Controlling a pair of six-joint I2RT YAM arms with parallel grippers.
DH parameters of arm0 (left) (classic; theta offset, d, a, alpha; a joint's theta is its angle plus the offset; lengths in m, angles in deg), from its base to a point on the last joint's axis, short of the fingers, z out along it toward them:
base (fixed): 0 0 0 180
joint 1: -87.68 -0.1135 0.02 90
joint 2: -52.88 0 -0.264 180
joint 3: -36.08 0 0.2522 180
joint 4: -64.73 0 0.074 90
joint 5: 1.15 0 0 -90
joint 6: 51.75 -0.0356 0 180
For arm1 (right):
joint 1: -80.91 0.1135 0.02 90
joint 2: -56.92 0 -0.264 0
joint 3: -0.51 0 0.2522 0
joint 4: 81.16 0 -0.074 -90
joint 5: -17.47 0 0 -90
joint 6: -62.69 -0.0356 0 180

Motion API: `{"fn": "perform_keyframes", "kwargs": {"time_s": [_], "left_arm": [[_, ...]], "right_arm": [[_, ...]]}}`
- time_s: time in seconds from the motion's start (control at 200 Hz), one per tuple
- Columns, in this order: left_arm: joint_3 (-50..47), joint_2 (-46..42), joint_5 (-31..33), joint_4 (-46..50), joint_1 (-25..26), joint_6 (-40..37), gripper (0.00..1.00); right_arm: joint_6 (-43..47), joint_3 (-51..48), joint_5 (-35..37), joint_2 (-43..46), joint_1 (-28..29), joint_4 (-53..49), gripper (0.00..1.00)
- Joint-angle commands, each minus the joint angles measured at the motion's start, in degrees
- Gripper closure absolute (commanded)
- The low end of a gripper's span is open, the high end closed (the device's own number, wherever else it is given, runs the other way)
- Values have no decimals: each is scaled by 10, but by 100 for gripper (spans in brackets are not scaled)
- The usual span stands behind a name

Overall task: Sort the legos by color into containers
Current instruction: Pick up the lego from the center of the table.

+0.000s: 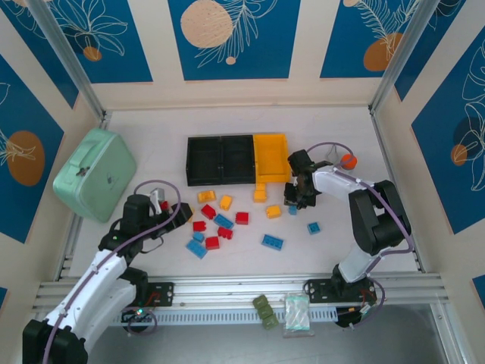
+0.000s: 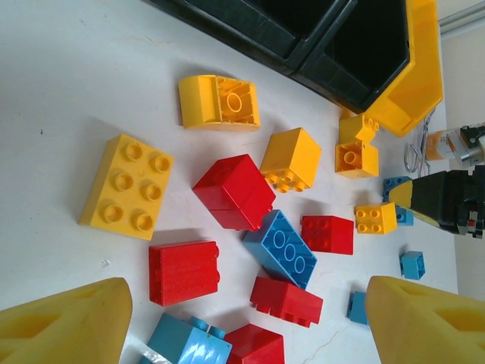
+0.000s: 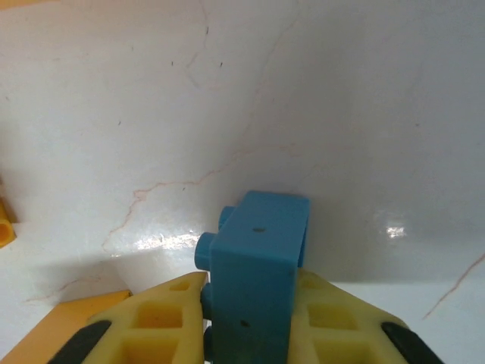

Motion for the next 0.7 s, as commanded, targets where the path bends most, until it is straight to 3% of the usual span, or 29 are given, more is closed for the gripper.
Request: {"fn": "perform_keyframes", "kwargs": {"time_s": [0.0,0.33,0.695], "left_arm": [[-7,-7,-17,-12,9,8,20],[22,27,16,-18,75,-5,22],[57,74,69,-26,155,-1,23]], "right_arm": [[-6,17,13,5,11,-33,86],[15,140,-5,43,35,-77,89],[39,362,-6,-142,26,-88,90]]}}
